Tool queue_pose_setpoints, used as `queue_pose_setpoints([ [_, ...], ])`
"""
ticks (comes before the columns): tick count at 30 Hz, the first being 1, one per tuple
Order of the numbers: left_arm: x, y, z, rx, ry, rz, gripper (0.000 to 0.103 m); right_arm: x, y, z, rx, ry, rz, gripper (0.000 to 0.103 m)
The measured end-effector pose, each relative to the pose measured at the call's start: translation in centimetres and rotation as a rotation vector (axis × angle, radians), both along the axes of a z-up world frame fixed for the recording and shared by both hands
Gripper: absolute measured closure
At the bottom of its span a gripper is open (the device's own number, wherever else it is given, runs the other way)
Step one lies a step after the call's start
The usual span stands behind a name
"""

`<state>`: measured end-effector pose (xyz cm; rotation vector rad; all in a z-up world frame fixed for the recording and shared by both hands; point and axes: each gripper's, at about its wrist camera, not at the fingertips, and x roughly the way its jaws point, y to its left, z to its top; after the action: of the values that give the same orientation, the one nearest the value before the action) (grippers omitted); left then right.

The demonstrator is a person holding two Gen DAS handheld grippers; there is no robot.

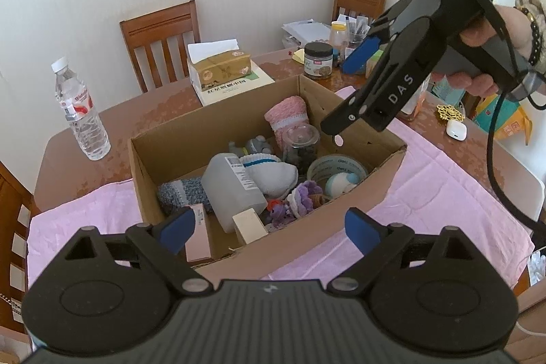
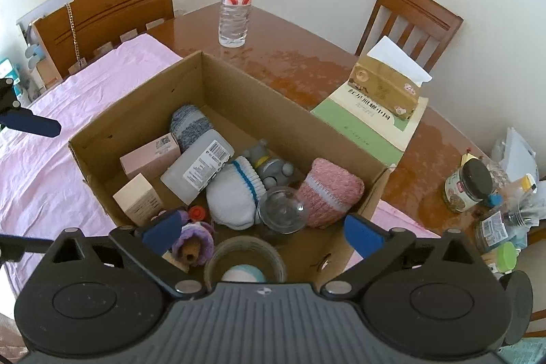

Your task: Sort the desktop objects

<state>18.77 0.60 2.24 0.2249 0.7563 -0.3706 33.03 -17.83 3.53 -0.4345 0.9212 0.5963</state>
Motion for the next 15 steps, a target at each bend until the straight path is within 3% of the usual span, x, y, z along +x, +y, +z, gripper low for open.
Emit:
queue_pose_setpoints([
  [9, -0.5, -0.5, 0.0, 0.027, -0.004, 0.009, 0.007, -1.1, -0.3, 0.9, 0.031, 0.011, -0.025, 0.0],
  [15, -0.9, -1.0, -0.9, 0.075, 0.012, 0.007, 0.006, -2.6, 0.4, 0.4, -0.004, 0.072, -0.065, 0.0],
])
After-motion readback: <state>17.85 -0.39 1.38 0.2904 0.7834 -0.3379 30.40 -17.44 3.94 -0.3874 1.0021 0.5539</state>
